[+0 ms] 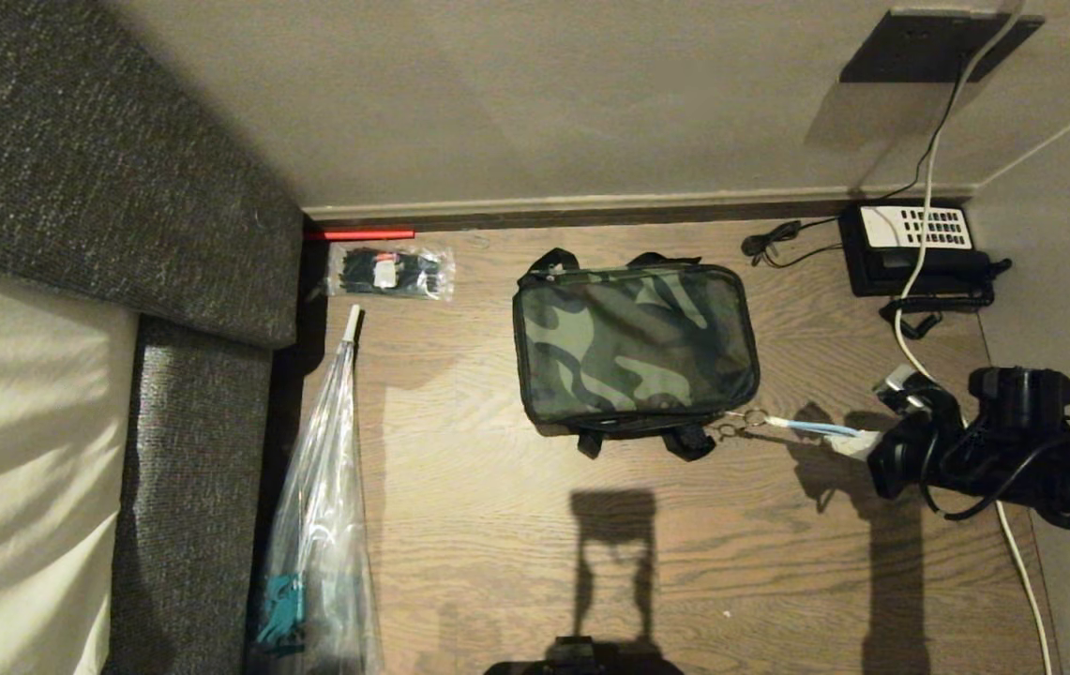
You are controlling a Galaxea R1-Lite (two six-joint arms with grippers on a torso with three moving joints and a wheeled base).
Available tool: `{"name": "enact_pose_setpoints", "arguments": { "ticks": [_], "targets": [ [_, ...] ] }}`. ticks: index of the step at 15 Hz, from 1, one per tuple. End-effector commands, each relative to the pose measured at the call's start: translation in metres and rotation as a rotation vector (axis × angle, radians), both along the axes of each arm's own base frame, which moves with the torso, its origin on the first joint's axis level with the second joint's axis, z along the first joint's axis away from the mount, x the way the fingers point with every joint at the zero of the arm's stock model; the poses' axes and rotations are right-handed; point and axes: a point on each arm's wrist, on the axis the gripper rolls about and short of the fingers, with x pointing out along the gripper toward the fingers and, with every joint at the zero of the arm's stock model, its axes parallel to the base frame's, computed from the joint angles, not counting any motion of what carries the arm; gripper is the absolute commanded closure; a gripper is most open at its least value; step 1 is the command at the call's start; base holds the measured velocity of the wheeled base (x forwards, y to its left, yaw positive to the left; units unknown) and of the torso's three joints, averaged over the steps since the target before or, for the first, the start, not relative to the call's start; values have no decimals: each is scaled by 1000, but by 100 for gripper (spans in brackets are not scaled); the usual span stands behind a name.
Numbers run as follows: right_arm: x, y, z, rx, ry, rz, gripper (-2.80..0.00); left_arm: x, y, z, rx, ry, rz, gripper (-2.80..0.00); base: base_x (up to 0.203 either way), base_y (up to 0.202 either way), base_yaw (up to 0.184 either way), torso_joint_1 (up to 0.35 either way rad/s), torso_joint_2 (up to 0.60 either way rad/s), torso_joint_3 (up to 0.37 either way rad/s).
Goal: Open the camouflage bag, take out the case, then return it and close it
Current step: Open the top of the storage box
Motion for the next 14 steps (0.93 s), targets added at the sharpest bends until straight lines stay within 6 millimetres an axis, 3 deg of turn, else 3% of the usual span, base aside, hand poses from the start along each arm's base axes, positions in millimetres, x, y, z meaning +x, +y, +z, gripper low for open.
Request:
{"name": "enact_pose_setpoints", "arguments": {
  "ticks": [1, 14],
  "targets": [
    [7, -11, -2, -17, -11, -14, 0, 0, 0, 0, -1, -1, 2, 0, 0, 0, 0, 0, 0, 0],
    [28, -44, 2, -38, -39, -75, 0, 0, 0, 0, -1, -1, 1, 0, 0, 0, 0, 0, 0, 0]
  ]
}}
